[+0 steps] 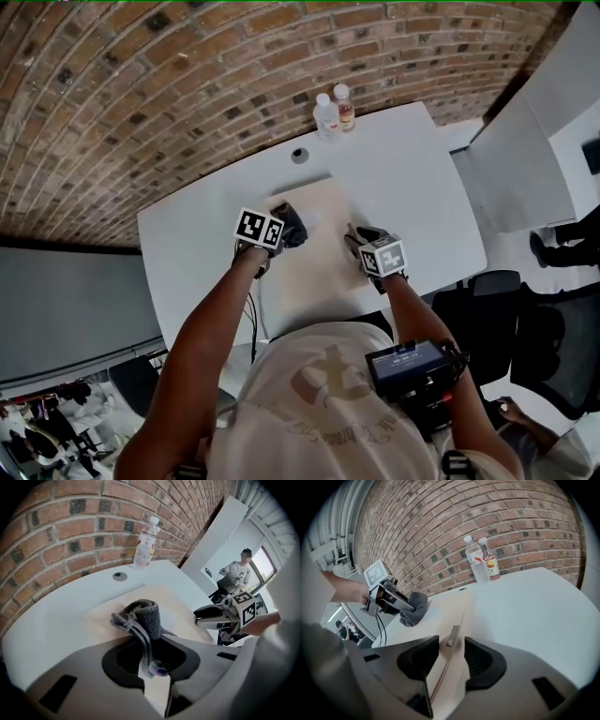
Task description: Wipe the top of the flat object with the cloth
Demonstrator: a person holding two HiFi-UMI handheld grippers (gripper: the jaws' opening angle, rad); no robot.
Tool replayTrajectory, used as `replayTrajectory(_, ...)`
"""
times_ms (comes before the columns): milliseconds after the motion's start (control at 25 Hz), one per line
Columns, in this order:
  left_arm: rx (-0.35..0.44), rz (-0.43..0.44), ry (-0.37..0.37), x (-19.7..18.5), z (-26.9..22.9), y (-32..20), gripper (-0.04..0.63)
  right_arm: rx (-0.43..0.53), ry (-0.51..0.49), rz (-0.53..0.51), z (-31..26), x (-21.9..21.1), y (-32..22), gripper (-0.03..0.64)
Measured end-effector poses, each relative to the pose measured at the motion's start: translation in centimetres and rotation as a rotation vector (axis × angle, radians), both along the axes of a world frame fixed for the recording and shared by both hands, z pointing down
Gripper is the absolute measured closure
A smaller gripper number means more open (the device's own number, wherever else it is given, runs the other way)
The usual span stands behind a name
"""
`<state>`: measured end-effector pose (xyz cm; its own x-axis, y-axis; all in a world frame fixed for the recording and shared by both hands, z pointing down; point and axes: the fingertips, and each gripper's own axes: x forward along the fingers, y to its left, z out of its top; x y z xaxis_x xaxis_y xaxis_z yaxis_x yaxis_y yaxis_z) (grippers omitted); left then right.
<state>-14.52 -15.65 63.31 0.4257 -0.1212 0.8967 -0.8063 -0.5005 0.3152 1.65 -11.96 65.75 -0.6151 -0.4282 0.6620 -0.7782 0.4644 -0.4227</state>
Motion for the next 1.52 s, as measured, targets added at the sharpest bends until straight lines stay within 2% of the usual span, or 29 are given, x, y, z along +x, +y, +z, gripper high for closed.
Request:
replayTrajectory(200, 0.005, -0.089, 0.010, -4.0, 0.0, 1.5, 0.502, 0.001, 0.001, 0.000, 0.0, -0.1, 0.0, 0.437)
replayTrajectory(560, 0.022, -0.237, 0.010, -9.1, -0.1, 2.9, 0.502, 0.003, 0.021, 0.001, 0.3, -0.2, 0.0, 0.443)
replayTrajectory(680, 0.033, -0.291, 0.062, -9.5, -0.9, 2.9, 0.502, 0.002, 0.023, 0.009, 0.0, -0.2, 0.0, 0.443)
replayTrajectory(840, 0.069, -0.274, 0.162, -6.9, -2.8, 2.3, 0.502, 0.003, 0.000, 0.037, -0.2, 0.0, 0.0, 0.445)
replayTrajectory(1120, 0.063, -0.150, 0.278, 1.3, -4.1, 1.7, 0.502, -0.025, -0.015, 0.035, -0.3, -0.2, 2.1, 0.445)
replayTrajectory(1320, 0.039, -0.062, 0.313, 7.1, -3.9, 1.4, 0.502, -0.038, -0.020, 0.044, -0.3, 0.2, 3.3, 0.457)
replayTrajectory(1520, 0.020, 0.003, 0.321, 11.2, -3.6, 0.8, 0.502, -0.035, -0.009, 0.038, -0.3, 0.2, 3.9, 0.476)
